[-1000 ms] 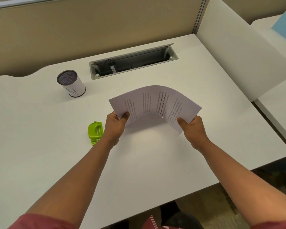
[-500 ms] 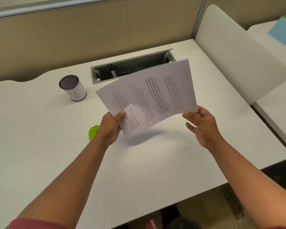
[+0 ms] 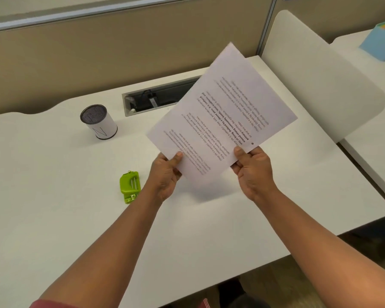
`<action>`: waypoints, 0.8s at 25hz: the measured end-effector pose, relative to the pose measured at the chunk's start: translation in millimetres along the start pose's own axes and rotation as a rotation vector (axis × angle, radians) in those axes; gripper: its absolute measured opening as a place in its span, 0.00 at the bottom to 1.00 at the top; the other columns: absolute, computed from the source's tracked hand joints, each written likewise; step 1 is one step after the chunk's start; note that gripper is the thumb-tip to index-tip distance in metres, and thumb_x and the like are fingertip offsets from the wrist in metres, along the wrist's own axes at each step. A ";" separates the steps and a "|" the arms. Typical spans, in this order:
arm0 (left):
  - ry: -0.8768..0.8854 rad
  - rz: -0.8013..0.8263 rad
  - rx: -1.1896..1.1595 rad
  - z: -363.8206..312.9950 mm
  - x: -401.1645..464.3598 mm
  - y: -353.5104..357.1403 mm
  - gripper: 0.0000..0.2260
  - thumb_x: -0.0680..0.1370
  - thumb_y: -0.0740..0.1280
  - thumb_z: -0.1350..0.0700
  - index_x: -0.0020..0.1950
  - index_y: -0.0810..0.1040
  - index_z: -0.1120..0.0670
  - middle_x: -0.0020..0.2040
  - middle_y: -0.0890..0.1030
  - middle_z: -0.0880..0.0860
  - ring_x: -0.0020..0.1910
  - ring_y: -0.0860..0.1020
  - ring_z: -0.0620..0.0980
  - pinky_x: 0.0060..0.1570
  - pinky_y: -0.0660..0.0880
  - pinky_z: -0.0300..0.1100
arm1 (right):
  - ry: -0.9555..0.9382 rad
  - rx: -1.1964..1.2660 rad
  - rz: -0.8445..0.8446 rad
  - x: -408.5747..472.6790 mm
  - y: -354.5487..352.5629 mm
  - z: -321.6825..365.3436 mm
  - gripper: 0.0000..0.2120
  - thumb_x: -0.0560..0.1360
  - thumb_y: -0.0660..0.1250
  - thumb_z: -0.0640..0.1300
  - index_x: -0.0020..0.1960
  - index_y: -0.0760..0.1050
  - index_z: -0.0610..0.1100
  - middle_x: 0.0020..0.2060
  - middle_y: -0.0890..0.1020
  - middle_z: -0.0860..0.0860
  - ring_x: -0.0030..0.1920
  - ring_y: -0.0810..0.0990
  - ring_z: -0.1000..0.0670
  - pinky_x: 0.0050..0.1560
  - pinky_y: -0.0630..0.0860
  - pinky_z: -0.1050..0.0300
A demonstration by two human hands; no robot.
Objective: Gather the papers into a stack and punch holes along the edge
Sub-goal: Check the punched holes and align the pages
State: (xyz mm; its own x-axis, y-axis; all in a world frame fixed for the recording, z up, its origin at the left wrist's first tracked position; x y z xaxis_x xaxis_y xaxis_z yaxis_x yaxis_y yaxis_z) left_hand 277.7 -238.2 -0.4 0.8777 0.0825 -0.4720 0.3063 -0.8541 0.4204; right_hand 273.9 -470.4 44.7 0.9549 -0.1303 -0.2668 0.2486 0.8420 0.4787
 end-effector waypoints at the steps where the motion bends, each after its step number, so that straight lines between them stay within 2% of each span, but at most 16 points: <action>1: 0.057 -0.071 0.107 -11.4 -0.1 -8.0 0.35 0.78 0.71 0.62 0.80 0.58 0.50 0.72 0.74 0.54 0.71 0.74 0.56 0.60 0.77 0.49 | -0.054 -0.105 -0.002 3.1 -2.2 10.0 0.12 0.80 0.63 0.31 0.56 0.80 0.44 0.53 0.87 0.49 0.56 0.85 0.47 0.56 0.81 0.51; 3: 0.218 -0.190 0.410 -45.8 -4.0 -18.6 0.51 0.73 0.78 0.55 0.82 0.43 0.43 0.81 0.59 0.53 0.77 0.62 0.53 0.70 0.66 0.51 | -0.145 -0.332 0.026 7.7 -4.2 29.3 0.12 0.80 0.64 0.32 0.55 0.81 0.45 0.51 0.87 0.52 0.56 0.85 0.48 0.57 0.80 0.52; 4: 0.305 -0.183 0.549 -63.2 -6.5 -14.2 0.53 0.72 0.79 0.52 0.81 0.41 0.41 0.83 0.55 0.52 0.79 0.58 0.51 0.72 0.62 0.51 | -0.175 -0.426 0.059 8.2 -2.7 36.2 0.12 0.80 0.64 0.32 0.55 0.82 0.46 0.51 0.87 0.54 0.55 0.85 0.49 0.57 0.80 0.54; 5: 0.370 -0.120 0.653 -75.6 -8.5 -2.7 0.53 0.72 0.79 0.50 0.81 0.42 0.41 0.83 0.54 0.50 0.79 0.56 0.49 0.72 0.61 0.50 | -0.196 -0.500 0.099 7.6 -0.2 40.9 0.13 0.80 0.64 0.33 0.55 0.82 0.47 0.50 0.87 0.57 0.55 0.85 0.51 0.57 0.80 0.56; 6: 0.397 -0.020 0.703 -82.3 -8.1 11.0 0.49 0.72 0.78 0.50 0.81 0.46 0.40 0.82 0.58 0.49 0.78 0.59 0.48 0.71 0.63 0.49 | -0.208 -0.556 0.141 6.4 3.0 43.8 0.14 0.80 0.64 0.33 0.55 0.82 0.49 0.49 0.87 0.59 0.54 0.85 0.53 0.56 0.79 0.58; 8: 0.383 0.136 0.706 -85.5 -5.2 31.8 0.36 0.75 0.75 0.53 0.78 0.60 0.44 0.74 0.73 0.48 0.72 0.71 0.48 0.68 0.72 0.51 | -0.217 -0.619 0.201 3.7 8.4 45.5 0.15 0.80 0.64 0.32 0.54 0.82 0.51 0.48 0.87 0.61 0.53 0.85 0.56 0.55 0.79 0.61; 10: 0.383 0.150 0.637 -86.0 -2.9 34.9 0.20 0.79 0.72 0.58 0.70 0.73 0.51 0.63 0.82 0.48 0.61 0.81 0.51 0.62 0.79 0.56 | -0.231 -0.636 0.225 2.4 10.2 45.9 0.15 0.81 0.64 0.33 0.54 0.82 0.52 0.49 0.87 0.60 0.53 0.85 0.55 0.56 0.79 0.60; 12: 0.418 0.142 0.535 -84.3 -4.4 33.0 0.11 0.81 0.68 0.60 0.63 0.78 0.53 0.57 0.85 0.49 0.56 0.83 0.52 0.57 0.81 0.54 | -0.256 -0.632 0.233 0.6 11.8 47.5 0.15 0.81 0.64 0.33 0.55 0.82 0.50 0.50 0.87 0.60 0.54 0.84 0.55 0.56 0.79 0.60; 16: 0.463 0.144 0.409 -80.4 -8.3 32.8 0.08 0.82 0.65 0.63 0.57 0.81 0.53 0.52 0.86 0.47 0.52 0.84 0.49 0.51 0.80 0.43 | -0.292 -0.609 0.231 -1.9 14.6 50.9 0.16 0.81 0.63 0.33 0.54 0.81 0.53 0.49 0.86 0.61 0.52 0.84 0.57 0.54 0.78 0.62; 18: 0.454 0.136 0.403 -71.0 -7.0 30.6 0.08 0.82 0.65 0.62 0.57 0.81 0.52 0.52 0.86 0.49 0.53 0.84 0.50 0.52 0.80 0.43 | -0.282 -0.601 0.215 -1.6 11.7 45.3 0.17 0.81 0.63 0.33 0.54 0.81 0.54 0.49 0.86 0.61 0.53 0.84 0.56 0.55 0.79 0.61; 20: 0.434 0.132 0.407 -55.7 -5.6 26.7 0.08 0.82 0.65 0.61 0.58 0.81 0.53 0.55 0.86 0.52 0.56 0.83 0.54 0.55 0.80 0.48 | -0.245 -0.605 0.190 -1.1 5.3 34.2 0.17 0.82 0.63 0.34 0.54 0.82 0.54 0.50 0.87 0.60 0.55 0.84 0.54 0.57 0.79 0.58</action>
State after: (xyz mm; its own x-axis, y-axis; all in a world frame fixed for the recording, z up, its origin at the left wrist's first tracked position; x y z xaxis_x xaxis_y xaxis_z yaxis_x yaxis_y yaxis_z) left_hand 301.5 -232.9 56.6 0.9950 0.0916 -0.0409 0.0947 -0.9920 0.0832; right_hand 279.7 -483.8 76.2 1.0000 -0.0060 0.0068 0.0064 0.9974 -0.0724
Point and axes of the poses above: each hand's wrist, its own x-axis towards the middle knuckle, its own y-axis out of the palm, z = x × y, the point moved 10 cm from there along x, towards the middle knuckle
